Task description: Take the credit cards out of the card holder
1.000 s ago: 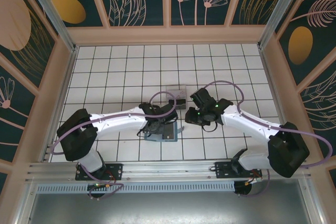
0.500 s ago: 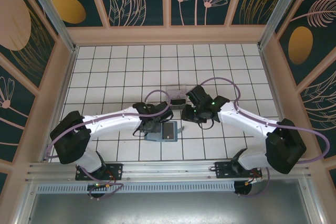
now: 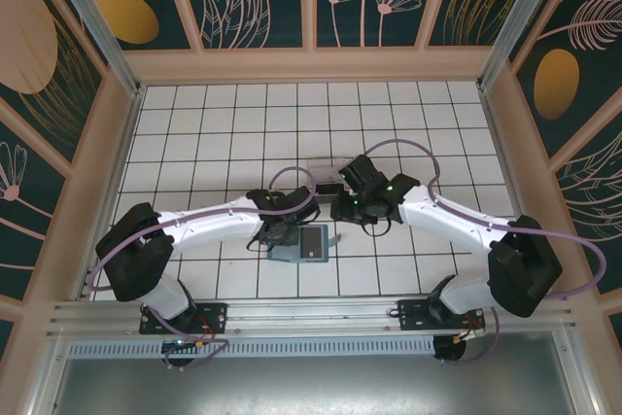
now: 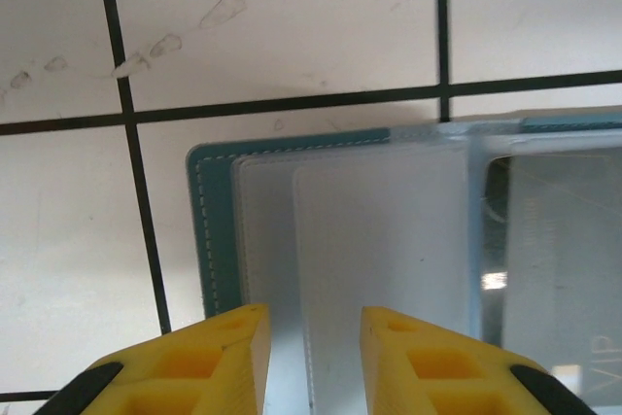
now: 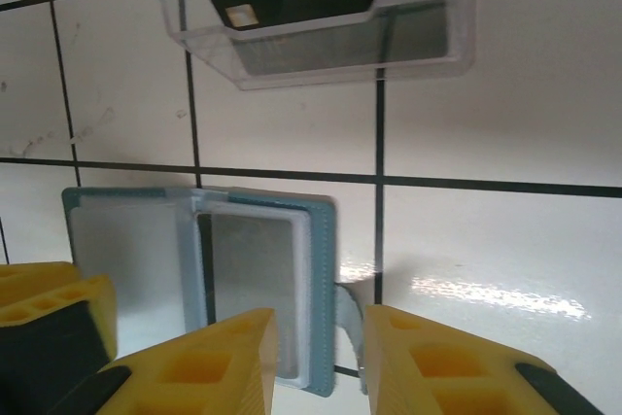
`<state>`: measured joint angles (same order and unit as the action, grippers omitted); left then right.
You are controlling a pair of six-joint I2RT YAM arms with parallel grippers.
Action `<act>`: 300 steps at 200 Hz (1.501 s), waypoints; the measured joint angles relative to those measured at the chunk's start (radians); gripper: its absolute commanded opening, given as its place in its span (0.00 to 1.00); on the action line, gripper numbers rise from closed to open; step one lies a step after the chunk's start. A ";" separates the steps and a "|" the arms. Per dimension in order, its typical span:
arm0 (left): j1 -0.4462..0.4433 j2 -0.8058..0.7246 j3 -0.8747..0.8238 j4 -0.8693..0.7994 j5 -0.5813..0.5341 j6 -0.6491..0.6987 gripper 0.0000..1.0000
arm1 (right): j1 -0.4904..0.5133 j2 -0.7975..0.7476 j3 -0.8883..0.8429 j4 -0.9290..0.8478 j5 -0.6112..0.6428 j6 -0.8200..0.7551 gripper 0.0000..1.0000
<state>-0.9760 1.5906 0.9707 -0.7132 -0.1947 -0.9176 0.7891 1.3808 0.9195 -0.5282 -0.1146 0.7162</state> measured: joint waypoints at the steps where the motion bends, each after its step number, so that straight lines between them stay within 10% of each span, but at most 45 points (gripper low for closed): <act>1: 0.000 0.000 -0.002 0.001 0.000 0.000 0.32 | 0.000 0.001 0.001 0.000 0.000 0.000 0.30; 300: 0.069 -0.212 -0.364 0.361 0.187 -0.039 0.23 | 0.184 0.455 0.203 0.172 -0.181 0.012 0.12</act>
<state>-0.9066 1.3788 0.6071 -0.3519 -0.0078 -0.9562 0.9733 1.8359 1.1221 -0.3557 -0.2955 0.7280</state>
